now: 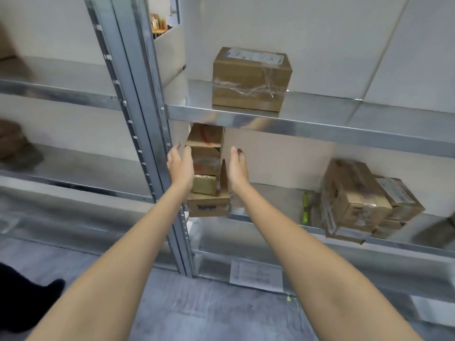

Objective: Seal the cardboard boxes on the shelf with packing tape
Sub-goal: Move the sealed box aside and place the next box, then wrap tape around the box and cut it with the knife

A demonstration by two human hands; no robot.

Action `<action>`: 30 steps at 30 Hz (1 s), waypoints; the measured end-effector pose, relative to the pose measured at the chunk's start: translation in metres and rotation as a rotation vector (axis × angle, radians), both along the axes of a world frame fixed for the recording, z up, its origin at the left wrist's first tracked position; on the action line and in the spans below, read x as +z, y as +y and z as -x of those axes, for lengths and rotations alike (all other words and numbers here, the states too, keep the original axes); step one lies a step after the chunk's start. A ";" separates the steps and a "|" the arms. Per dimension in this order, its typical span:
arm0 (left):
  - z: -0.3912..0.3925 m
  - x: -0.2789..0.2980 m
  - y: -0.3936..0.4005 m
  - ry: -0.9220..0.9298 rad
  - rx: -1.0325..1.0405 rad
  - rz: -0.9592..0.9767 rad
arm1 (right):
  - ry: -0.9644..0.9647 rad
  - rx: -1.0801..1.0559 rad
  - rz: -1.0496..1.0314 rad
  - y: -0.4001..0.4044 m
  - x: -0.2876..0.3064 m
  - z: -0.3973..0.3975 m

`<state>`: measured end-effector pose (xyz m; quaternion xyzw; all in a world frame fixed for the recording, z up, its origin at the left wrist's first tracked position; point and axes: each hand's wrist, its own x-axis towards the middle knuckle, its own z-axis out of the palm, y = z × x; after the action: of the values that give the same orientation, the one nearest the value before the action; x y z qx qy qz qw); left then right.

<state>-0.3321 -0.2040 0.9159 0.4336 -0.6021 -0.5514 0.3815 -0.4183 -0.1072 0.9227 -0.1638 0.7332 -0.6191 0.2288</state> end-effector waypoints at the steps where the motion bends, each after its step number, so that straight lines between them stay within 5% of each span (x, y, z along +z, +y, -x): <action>1: 0.004 -0.001 -0.010 -0.011 -0.047 -0.025 | -0.047 0.012 0.001 -0.005 0.004 0.004; 6: 0.012 0.004 -0.025 0.006 -0.173 -0.184 | -0.239 0.098 0.006 -0.026 0.014 0.003; 14: 0.017 0.009 -0.003 0.120 -0.116 -0.060 | -0.231 0.102 0.104 -0.025 0.000 0.001; 22: 0.063 0.002 0.061 0.100 -0.381 -0.023 | -0.131 -0.197 0.315 0.053 -0.016 0.039; 30: 0.115 -0.066 0.137 -0.026 -0.620 -0.286 | -0.106 -0.351 0.096 0.148 -0.075 0.084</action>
<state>-0.4472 -0.0672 0.8504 0.2862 -0.6265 -0.7144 0.1233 -0.5026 0.0413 0.8474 -0.0112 0.7069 -0.6916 0.1478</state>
